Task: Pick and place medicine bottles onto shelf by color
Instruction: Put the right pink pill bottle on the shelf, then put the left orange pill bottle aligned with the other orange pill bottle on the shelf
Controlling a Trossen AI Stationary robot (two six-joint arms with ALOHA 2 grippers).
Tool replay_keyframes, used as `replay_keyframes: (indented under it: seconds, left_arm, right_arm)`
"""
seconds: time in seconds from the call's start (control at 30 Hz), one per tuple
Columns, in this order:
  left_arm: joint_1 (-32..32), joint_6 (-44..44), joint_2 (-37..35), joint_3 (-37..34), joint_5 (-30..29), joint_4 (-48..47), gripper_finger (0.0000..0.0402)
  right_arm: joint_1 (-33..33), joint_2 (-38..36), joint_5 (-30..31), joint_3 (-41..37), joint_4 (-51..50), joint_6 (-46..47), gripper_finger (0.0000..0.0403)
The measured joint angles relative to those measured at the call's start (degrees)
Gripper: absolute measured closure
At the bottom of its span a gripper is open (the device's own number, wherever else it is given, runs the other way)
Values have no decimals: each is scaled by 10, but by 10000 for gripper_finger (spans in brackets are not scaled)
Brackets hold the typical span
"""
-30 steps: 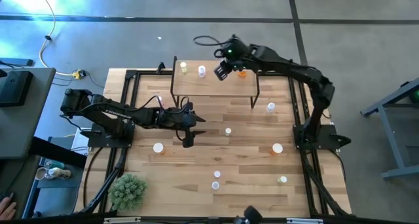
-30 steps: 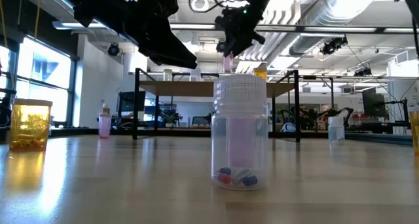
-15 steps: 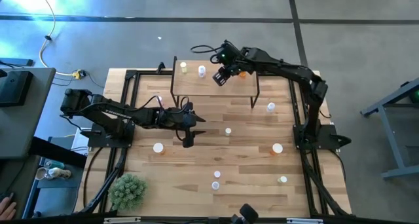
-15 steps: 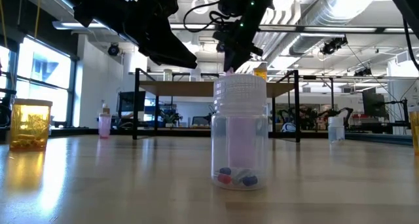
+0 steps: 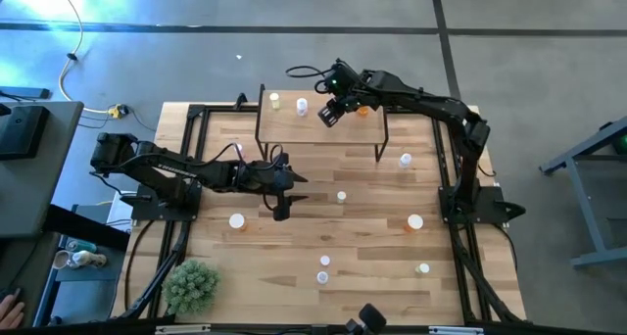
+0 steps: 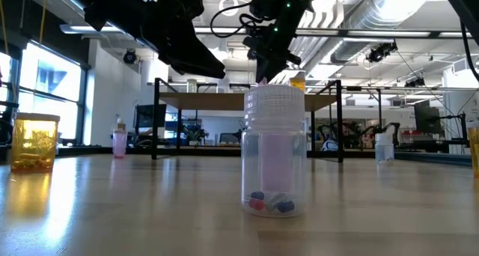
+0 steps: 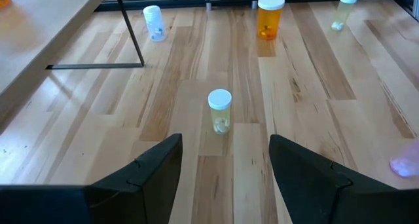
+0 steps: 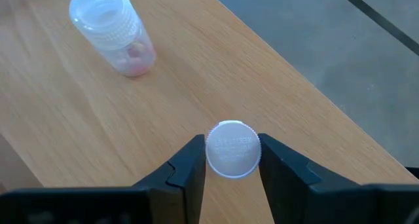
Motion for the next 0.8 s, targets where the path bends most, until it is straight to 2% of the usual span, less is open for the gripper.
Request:
replay_keyframes:
  seconds: [0.47,0.63,0.8]
  left_arm:
    - [0,0,0,0,0,-1,181]
    - [0,0,0,0,0,-1,181]
    - [0,0,0,0,0,-2,181]
  right_arm:
    - [2,1,-1,-1,12,-1,227]
    - [1,1,-1,3,17,-18,222]
    - [0,1,1,50,-19,-22,221]
